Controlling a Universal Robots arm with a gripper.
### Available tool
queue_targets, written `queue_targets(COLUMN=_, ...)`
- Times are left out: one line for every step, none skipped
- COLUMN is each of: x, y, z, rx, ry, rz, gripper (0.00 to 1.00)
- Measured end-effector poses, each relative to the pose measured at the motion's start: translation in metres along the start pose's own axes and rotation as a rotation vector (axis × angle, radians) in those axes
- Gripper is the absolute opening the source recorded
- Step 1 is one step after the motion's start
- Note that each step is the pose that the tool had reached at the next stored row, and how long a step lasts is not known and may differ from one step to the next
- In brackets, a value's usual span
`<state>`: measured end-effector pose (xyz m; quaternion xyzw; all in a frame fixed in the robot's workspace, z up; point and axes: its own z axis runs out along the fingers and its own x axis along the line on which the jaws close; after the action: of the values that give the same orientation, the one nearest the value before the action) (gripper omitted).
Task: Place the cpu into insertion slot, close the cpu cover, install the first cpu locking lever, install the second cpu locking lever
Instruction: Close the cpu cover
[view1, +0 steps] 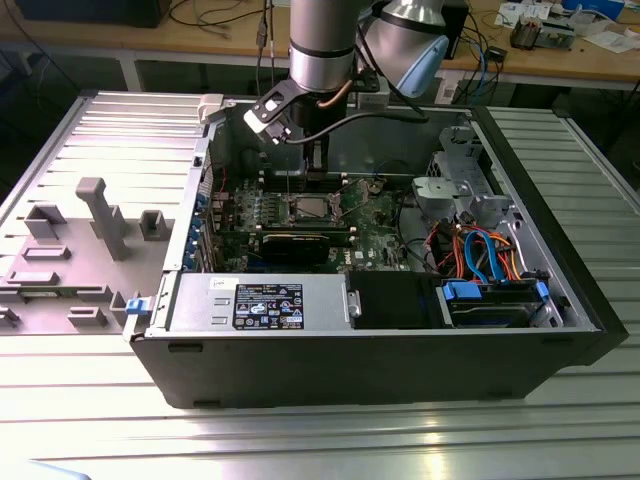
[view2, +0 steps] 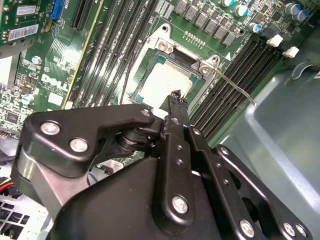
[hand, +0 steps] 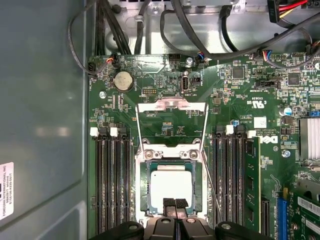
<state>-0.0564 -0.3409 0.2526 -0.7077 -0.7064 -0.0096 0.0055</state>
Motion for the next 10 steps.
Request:
queue_targets(x=0.0, y=0.0, z=-0.0005, rx=0.0, ry=0.0, rz=0.0, gripper=0.11)
queue_targets(x=0.0, y=0.0, z=-0.0011, rx=0.0, ry=0.0, rz=0.0, gripper=0.11)
queue_targets(x=0.0, y=0.0, z=-0.0018, rx=0.0, ry=0.0, rz=0.0, gripper=0.11)
queue_targets(x=0.0001, y=0.0, z=-0.0026, rx=0.0, ry=0.0, rz=0.0, gripper=0.11)
queue_targets(x=0.0001, y=0.0, z=-0.0032, rx=0.0, ry=0.0, rz=0.0, gripper=0.11)
queue_targets(x=0.0001, y=0.0, z=-0.0038, rx=0.0, ry=0.0, rz=0.0, gripper=0.11)
queue_targets(x=0.0001, y=0.0, z=-0.0047, rx=0.0, ry=0.0, rz=0.0, gripper=0.11)
queue_targets(x=0.0001, y=0.0, z=-0.0054, rx=0.0, ry=0.0, rz=0.0, gripper=0.11)
queue_targets(x=0.0001, y=0.0, z=-0.0057, rx=-0.0001, ry=0.0001, rz=0.0, gripper=0.11)
queue_targets(x=0.0001, y=0.0001, z=-0.0062, rx=-0.0001, ry=0.0001, rz=0.0, gripper=0.11)
